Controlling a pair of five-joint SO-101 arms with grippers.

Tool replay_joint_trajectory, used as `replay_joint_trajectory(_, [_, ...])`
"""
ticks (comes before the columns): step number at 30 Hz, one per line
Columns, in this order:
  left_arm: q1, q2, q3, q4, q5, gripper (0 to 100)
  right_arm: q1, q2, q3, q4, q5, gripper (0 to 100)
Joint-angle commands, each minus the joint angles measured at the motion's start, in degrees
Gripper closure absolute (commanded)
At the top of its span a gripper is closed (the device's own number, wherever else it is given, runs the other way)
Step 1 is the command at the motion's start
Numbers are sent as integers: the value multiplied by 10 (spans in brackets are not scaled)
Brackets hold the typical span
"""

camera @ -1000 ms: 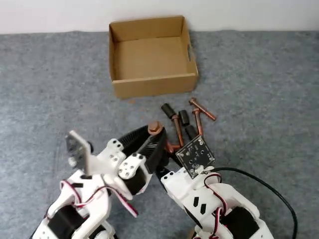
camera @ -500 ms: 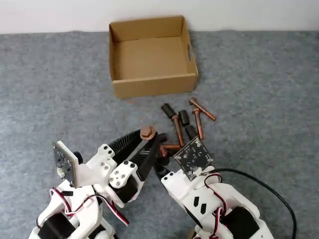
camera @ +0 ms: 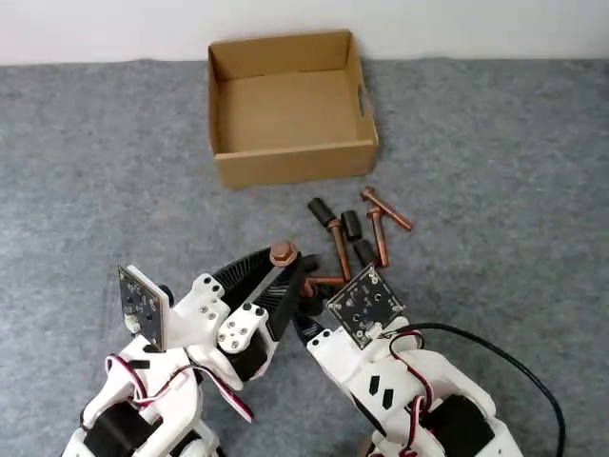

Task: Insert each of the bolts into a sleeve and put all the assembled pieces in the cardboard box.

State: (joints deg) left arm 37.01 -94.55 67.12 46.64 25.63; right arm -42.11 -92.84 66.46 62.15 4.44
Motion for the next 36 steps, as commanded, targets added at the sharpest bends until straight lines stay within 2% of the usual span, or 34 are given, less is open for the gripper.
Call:
replay_joint_trajectory(1, [9,-3,-4,-3,-8,996,0,-1,-20,-11,6,991])
replay_joint_trajectory(6, [105,-4,-4,80,-43,995,0,-1,-20,-11,6,991])
replay_joint_trajectory(11, [109,-5,17,106,-91,991,0,-1,-20,-11,6,991])
replay_joint_trajectory(13, [109,-5,22,107,-100,958,0,-1,-20,-11,6,991])
replay_joint_trajectory(19, [28,-2,20,120,-123,795,0,-1,-20,-11,5,991])
replay_joint_trajectory(22, [0,-2,-10,153,-146,784,0,0,-19,-11,4,991])
replay_joint_trajectory(27, [23,-2,-88,207,-127,783,0,3,-17,-14,3,991])
replay_joint_trajectory(31, [11,-5,-116,242,-120,785,0,4,-16,-15,2,991])
replay_joint_trajectory(33, [-30,-5,-130,238,-120,786,13,5,-16,-15,-12,991])
replay_joint_trajectory(36, [-128,-6,-132,203,-120,793,49,13,-22,-24,-48,991])
